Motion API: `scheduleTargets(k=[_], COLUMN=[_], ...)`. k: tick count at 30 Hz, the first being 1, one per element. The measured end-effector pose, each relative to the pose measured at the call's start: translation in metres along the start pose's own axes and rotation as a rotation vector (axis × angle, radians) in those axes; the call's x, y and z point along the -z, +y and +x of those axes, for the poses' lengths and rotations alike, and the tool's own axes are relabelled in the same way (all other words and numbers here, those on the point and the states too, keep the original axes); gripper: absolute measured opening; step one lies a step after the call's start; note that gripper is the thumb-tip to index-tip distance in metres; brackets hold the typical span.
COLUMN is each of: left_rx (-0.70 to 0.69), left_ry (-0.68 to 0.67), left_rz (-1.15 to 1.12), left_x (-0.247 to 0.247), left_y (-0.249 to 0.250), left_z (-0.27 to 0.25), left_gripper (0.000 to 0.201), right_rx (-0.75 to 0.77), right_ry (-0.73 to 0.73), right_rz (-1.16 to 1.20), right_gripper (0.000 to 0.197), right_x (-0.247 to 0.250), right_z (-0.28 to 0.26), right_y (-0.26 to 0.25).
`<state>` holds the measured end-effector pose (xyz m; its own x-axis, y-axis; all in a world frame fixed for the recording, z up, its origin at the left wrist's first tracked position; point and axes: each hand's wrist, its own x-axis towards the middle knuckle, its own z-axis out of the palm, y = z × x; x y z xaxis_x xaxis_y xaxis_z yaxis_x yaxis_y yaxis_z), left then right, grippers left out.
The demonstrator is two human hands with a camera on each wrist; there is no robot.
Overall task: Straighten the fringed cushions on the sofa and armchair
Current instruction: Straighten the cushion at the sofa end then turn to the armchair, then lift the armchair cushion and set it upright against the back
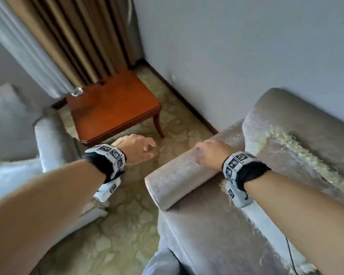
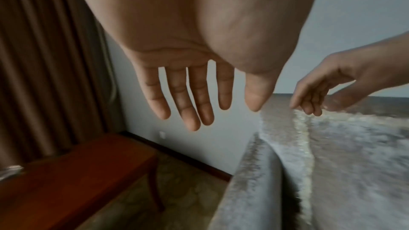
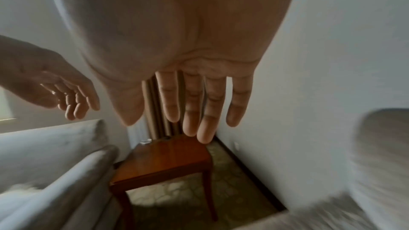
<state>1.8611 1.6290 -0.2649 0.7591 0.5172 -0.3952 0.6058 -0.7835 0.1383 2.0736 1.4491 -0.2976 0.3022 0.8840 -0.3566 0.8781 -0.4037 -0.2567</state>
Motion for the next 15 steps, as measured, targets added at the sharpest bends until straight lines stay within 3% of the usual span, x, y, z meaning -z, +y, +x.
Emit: scheduleTargets(k=[7, 15], left_rx=[0.282, 0.518], left_ry=[0.121, 0.105], left_rz=[-0.105, -0.173], left_x=[0.009, -0.027], left_y=[-0.148, -0.337], left_z=[-0.138, -0.256], left_gripper=[0.042, 0.040], right_rx=[0.308, 0.602], right_ry=[-0.081, -0.146], right_rz=[-0.160, -0.334], right_gripper=[0.051, 0.051], right_x=[0.026, 0.009], right_z=[0.062, 0.137], right_y=[-0.194, -0.441])
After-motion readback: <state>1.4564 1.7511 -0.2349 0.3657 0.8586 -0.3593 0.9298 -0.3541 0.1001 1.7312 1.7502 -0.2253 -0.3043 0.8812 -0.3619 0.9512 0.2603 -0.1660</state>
